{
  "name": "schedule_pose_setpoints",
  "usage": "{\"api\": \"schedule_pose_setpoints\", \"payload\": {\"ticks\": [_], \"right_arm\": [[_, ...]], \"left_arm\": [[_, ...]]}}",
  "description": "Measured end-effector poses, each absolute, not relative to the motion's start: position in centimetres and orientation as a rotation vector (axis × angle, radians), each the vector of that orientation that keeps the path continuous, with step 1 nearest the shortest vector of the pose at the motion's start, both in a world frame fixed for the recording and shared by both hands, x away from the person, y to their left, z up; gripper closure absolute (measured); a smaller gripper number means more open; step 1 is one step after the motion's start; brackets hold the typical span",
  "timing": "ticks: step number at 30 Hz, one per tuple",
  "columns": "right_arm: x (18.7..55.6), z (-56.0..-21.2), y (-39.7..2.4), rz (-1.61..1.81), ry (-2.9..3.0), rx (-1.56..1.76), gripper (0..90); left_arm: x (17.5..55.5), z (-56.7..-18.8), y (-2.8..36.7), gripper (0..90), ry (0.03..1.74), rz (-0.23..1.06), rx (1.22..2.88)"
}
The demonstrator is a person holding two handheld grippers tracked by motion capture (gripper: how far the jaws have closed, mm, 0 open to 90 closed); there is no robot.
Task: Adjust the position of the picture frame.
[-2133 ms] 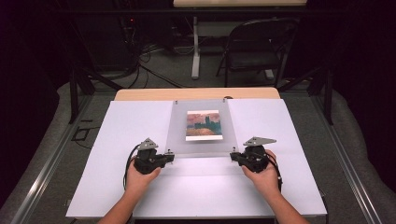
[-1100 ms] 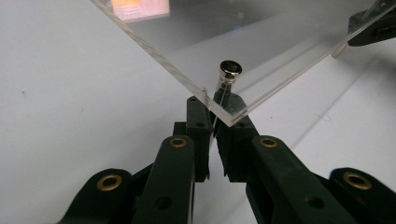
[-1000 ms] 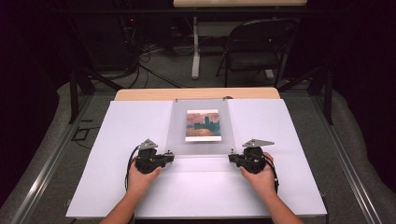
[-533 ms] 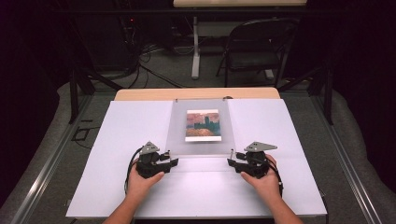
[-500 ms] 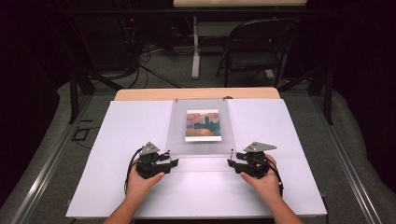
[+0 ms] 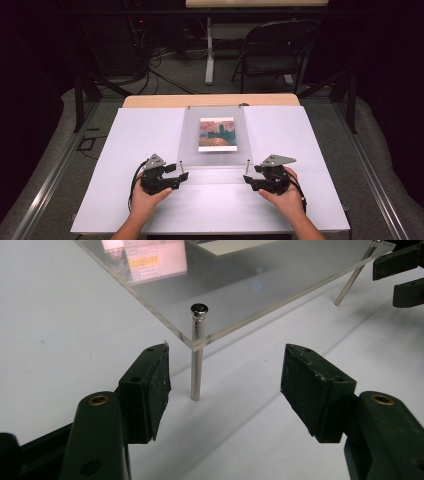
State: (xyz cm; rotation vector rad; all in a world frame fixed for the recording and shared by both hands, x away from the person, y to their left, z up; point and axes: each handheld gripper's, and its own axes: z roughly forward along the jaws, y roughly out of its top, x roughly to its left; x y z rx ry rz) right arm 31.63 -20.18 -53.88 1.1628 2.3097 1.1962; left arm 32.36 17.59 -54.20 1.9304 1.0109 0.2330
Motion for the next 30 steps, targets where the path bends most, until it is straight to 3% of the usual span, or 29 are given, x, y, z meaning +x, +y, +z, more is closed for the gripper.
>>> {"api": "schedule_pose_setpoints", "payload": {"ticks": [16,30], "right_arm": [[29.5,-52.5,-21.6,1.19,2.329,1.166,51.2],[29.9,-49.6,-22.7,1.224,2.328,1.204,42.5]], "left_arm": [[30.8,-52.1,18.6,36.1,0.995,0.184,1.91],[31.5,-47.6,18.9,36.9,0.958,0.186,1.943]]}}
